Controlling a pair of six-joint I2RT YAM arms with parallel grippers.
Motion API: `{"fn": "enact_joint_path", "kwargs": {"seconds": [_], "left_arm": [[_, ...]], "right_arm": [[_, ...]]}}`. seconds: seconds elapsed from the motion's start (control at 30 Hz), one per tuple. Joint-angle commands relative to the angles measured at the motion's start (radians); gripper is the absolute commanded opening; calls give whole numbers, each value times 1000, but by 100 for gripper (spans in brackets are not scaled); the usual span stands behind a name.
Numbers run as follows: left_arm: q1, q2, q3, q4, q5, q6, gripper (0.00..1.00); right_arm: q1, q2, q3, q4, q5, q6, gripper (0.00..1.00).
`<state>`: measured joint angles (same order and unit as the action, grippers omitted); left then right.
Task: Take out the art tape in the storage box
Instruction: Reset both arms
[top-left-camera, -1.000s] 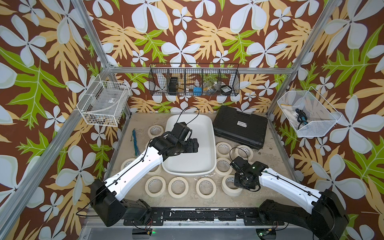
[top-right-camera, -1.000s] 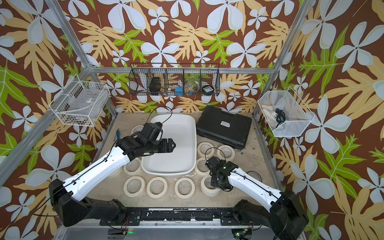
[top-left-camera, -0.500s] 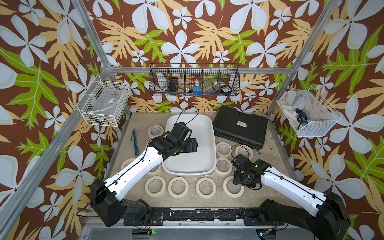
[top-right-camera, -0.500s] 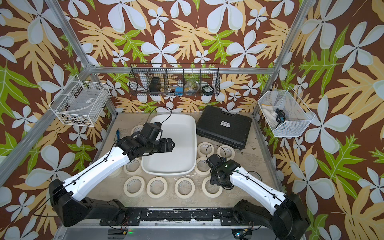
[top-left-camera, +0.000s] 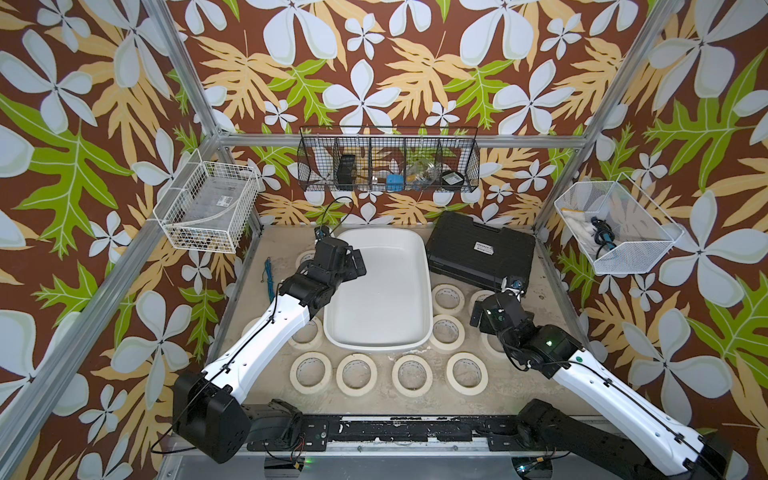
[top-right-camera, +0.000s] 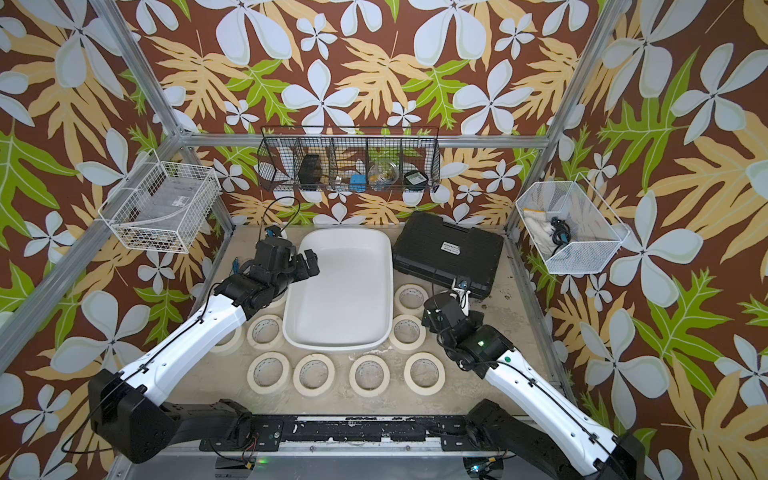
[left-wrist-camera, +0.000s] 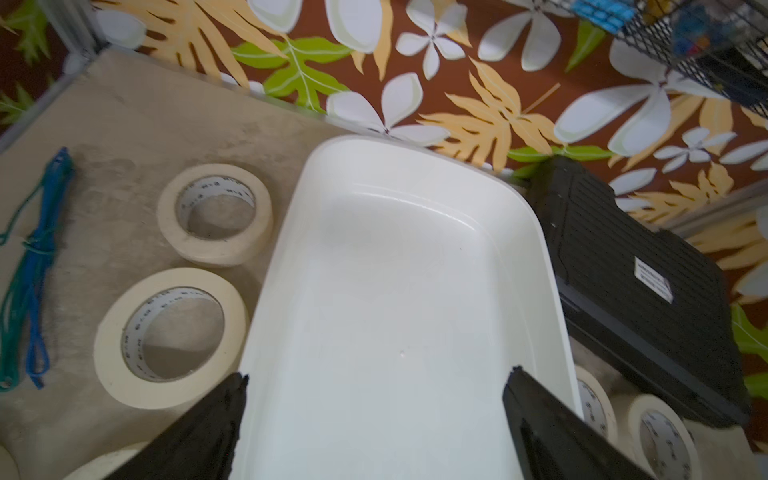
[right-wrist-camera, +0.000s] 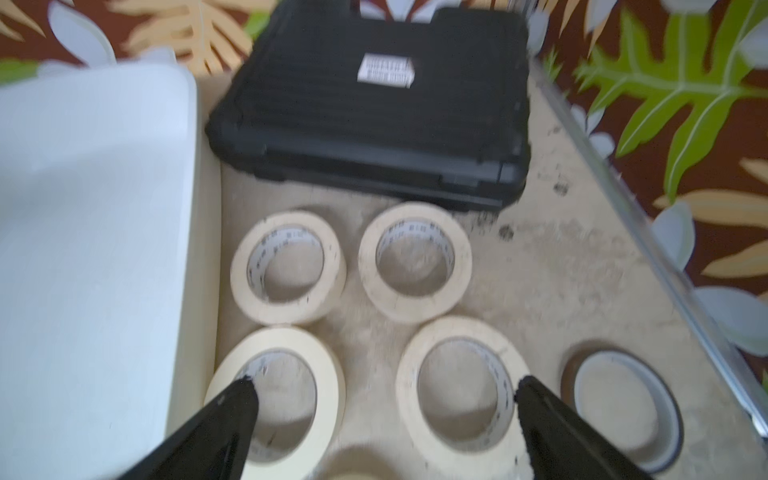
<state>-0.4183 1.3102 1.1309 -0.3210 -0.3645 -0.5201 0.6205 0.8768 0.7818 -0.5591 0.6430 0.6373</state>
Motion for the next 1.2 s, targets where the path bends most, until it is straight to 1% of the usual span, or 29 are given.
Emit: {"fn": "enact_joint_path", "kwargs": {"seconds": [0.0, 0.03, 0.07, 0.1, 0.13, 0.17, 0.23, 0.27, 0.3, 0.33, 0.4, 0.47, 0.63, 0.67, 0.77, 0.8, 0.83, 0.87, 0.93, 0.97, 1.0, 1.03, 1.07, 1.1, 1.13, 1.17], "left_arm": [[29, -27, -96, 231, -206, 75, 100], [34, -44, -148, 306, -263, 115, 100], [37, -61, -208, 372, -307, 155, 100], [44, -84, -269, 464, -341, 202, 100], [60, -110, -344, 555, -359, 242, 100], [79, -135, -419, 642, -369, 279, 100], [116, -170, -556, 833, -382, 348, 100], [135, -180, -605, 908, -382, 370, 100], [163, -185, -657, 964, -381, 384, 100], [191, -184, -692, 995, -371, 372, 100], [258, -168, -738, 1024, -323, 316, 100], [289, -137, -773, 1065, -289, 296, 100], [297, -38, -846, 1231, -248, 353, 100], [304, -23, -857, 1257, -237, 349, 100], [330, 42, -924, 1409, -170, 339, 99], [333, 59, -936, 1461, -148, 354, 100], [332, 48, -934, 1435, -99, 365, 99], [333, 48, -938, 1447, -79, 376, 99], [333, 59, -978, 1541, -24, 402, 98], [334, 57, -993, 1562, 0, 411, 98], [333, 63, -1009, 1595, 22, 419, 99], [333, 85, -1027, 1645, 14, 416, 99], [333, 127, -1039, 1723, -1, 417, 100], [332, 142, -1047, 1753, 10, 432, 100], [332, 115, -1022, 1654, 23, 418, 100], [332, 107, -1000, 1603, -1, 405, 100]], "right_arm": [[-15, -55, -93, 398, 195, -290, 100], [-33, -66, -132, 481, 186, -361, 100], [-66, -70, -161, 538, 168, -404, 100], [-117, -69, -176, 558, 122, -391, 100], [-194, -65, -192, 582, 36, -375, 100], [-258, -57, -218, 625, -17, -373, 100], [-333, -27, -279, 738, -20, -375, 100], [-352, -15, -304, 793, -25, -402, 100], [-369, 3, -337, 864, -22, -430, 100], [-381, 22, -372, 939, -16, -443, 100], [-402, 71, -438, 1088, -14, -474, 100], [-417, 144, -503, 1244, -7, -513, 100], [-435, 333, -549, 1457, 20, -562, 100], [-441, 358, -565, 1511, 18, -568, 100], [-468, 421, -611, 1665, -4, -570, 100], [-471, 424, -610, 1666, -24, -557, 100], [-488, 430, -615, 1678, -75, -543, 100], [-498, 444, -633, 1727, -99, -536, 100], [-506, 500, -680, 1880, -124, -550, 100], [-506, 503, -686, 1893, -157, -563, 100], [-506, 495, -677, 1859, -188, -570, 100], [-506, 489, -662, 1817, -218, -569, 100], [-506, 507, -662, 1842, -241, -584, 100], [-505, 532, -663, 1871, -280, -603, 100], [-505, 571, -657, 1885, -303, -610, 100], [-505, 620, -652, 1942, -296, -622, 100]]}}
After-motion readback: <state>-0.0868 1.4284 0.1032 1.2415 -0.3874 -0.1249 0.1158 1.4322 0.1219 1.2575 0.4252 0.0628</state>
